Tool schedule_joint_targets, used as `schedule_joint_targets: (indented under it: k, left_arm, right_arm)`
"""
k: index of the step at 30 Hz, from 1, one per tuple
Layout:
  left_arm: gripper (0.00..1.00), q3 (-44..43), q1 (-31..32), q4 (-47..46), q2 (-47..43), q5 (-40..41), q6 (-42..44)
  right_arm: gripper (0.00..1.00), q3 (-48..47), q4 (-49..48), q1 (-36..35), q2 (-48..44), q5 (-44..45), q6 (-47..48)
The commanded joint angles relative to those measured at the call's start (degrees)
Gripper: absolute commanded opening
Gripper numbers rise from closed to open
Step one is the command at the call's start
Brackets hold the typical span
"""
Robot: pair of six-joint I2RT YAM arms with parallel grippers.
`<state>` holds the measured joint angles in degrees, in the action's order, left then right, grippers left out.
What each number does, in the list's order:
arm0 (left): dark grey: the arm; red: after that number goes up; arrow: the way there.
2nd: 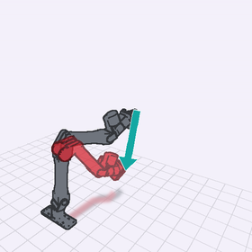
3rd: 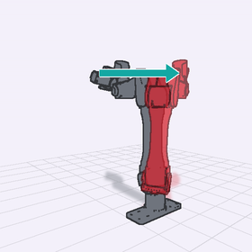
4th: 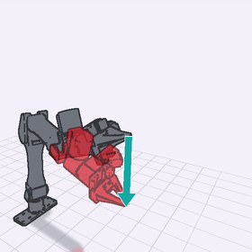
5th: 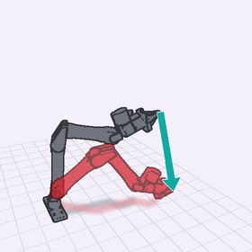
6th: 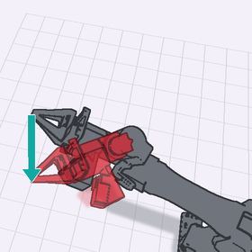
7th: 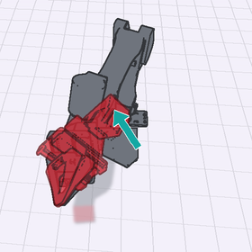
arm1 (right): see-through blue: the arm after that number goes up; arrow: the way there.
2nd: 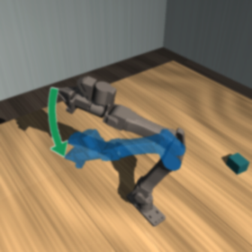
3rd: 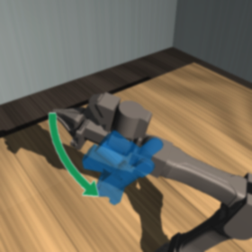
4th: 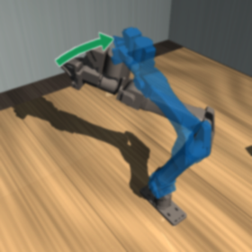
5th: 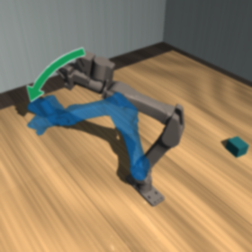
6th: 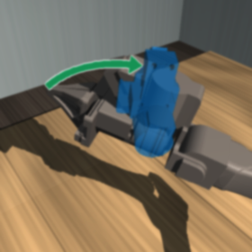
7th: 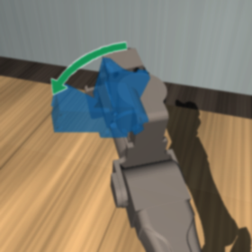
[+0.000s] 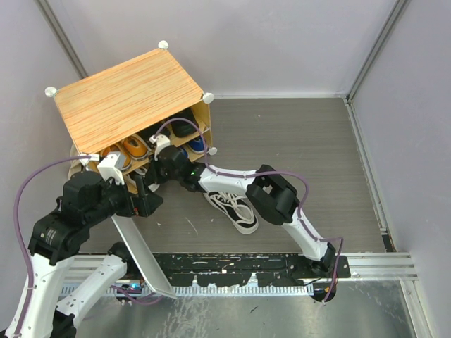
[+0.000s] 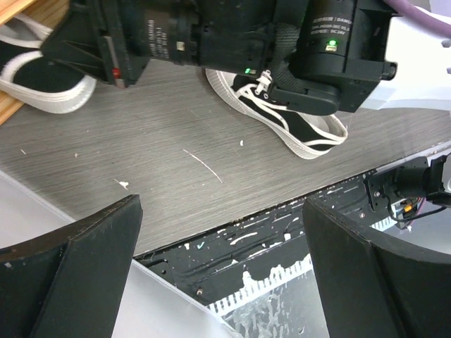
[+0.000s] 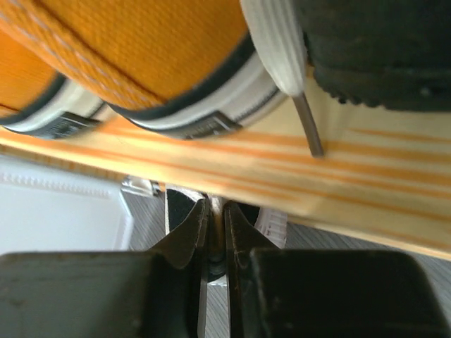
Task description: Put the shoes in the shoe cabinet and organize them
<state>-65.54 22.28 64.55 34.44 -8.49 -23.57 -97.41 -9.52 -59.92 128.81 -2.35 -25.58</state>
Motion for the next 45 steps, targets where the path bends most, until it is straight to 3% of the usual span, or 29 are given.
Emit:
schedule_joint_targets:
  k: [1,5,7,12,15,19,25,30,38,45]
  left_arm:
    - [0.98,-0.3,0.1,-1.0,0.8,-1.2,-0.1]
    - [0.98,-0.4,0.1,-1.2,1.2,-1.9,-0.2]
    - [0.98,-0.2,0.0,-1.0,1.0,-1.8,-0.2]
    - [0.98,0.1,0.0,-0.9,0.7,-1.2,-0.1]
    - [0.98,0.3,0.0,-1.2,0.5,-1.3,-0.5]
    - [0.98,0.7,0.0,-1.0,-0.6,-1.1,-0.6]
    - [0.98,1.4,0.0,-0.4,-2.9,-0.3,-1.0]
    - [0.98,0.7,0.1,0.8,-4.1,0.7,-0.7]
    - [0.98,1.1,0.0,0.7,-4.5,1.0,-1.3]
    - [0.98,1.1,0.0,0.3,-4.2,0.9,-1.1]
  right_arm:
    - [0.04,-9.4,-5.5,-3.1,2.5,1.9,-1.2]
    - [0.18,-11.3,-5.3,-3.8,6.3,0.8,-2.8]
    - [0.30,-9.2,-6.7,-3.9,5.5,-0.7,-2.9]
    - [0.50,3.6,-14.9,-3.8,-2.6,-1.8,-1.1]
    - [0.56,9.7,-17.3,-3.8,-7.0,-2.3,0.0]
    - [0.57,14.4,-18.7,-3.8,-9.7,-2.8,0.6]
    - [0.54,13.3,-19.0,-3.8,-6.1,-3.0,1.9]
    - [0.47,12.5,-17.2,-3.8,-3.5,3.5,3.9]
    - [0.51,10.5,-17.0,-3.7,-0.7,14.1,8.1]
    - [0.51,6.0,-16.5,-3.6,3.0,13.4,9.7]
